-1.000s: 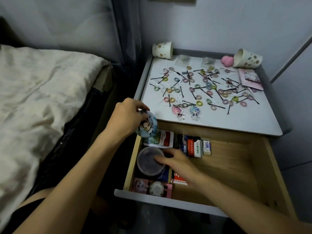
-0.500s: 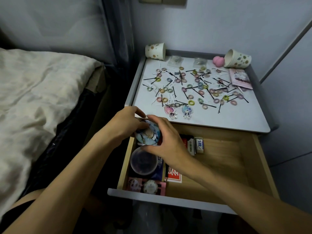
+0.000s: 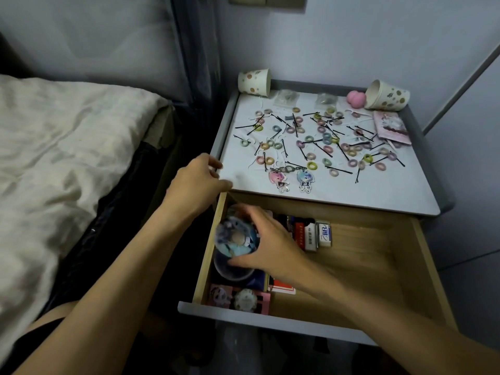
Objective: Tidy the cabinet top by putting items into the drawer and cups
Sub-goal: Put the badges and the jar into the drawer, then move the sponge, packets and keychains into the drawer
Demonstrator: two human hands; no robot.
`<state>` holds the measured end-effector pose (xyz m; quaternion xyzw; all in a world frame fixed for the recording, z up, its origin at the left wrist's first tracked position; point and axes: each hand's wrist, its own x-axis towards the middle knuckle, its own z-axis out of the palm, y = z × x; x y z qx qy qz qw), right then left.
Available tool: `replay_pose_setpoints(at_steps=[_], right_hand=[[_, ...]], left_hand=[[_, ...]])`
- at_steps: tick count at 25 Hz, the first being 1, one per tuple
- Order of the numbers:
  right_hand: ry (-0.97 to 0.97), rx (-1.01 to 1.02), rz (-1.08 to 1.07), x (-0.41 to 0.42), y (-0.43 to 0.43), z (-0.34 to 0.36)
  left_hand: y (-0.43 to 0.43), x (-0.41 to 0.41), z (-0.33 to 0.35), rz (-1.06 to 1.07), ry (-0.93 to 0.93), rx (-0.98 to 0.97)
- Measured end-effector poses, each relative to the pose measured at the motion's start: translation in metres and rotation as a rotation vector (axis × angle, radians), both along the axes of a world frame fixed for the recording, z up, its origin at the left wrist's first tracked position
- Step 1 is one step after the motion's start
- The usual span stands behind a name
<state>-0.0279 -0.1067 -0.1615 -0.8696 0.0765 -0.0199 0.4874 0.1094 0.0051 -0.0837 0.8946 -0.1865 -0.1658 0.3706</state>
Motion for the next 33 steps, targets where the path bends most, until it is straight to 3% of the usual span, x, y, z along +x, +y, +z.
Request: replay_pose_setpoints(at_steps=[5,15,21,33], right_hand=[[0.095,-0.078,0.056,0.002,0.004,-0.028],[0.067,-0.136,0.115,-0.002,0.002,-0.041],[-0.032,-0.384,0.223,-0.007,0.000,-0.041],[0.036,-0.272,0.185,-0.008,0.001,-0.041]], left_hand=[[-0.001,0.000,0.004,0.033,0.034,-0.057],[-0.003,-0.002,0.006,0.044,0.076,-0.079],[-0.004,-0.002,0.006,0.041,0.055,-0.063],[-0.005,-0.002,0.004,0.026,0.049,-0.061]])
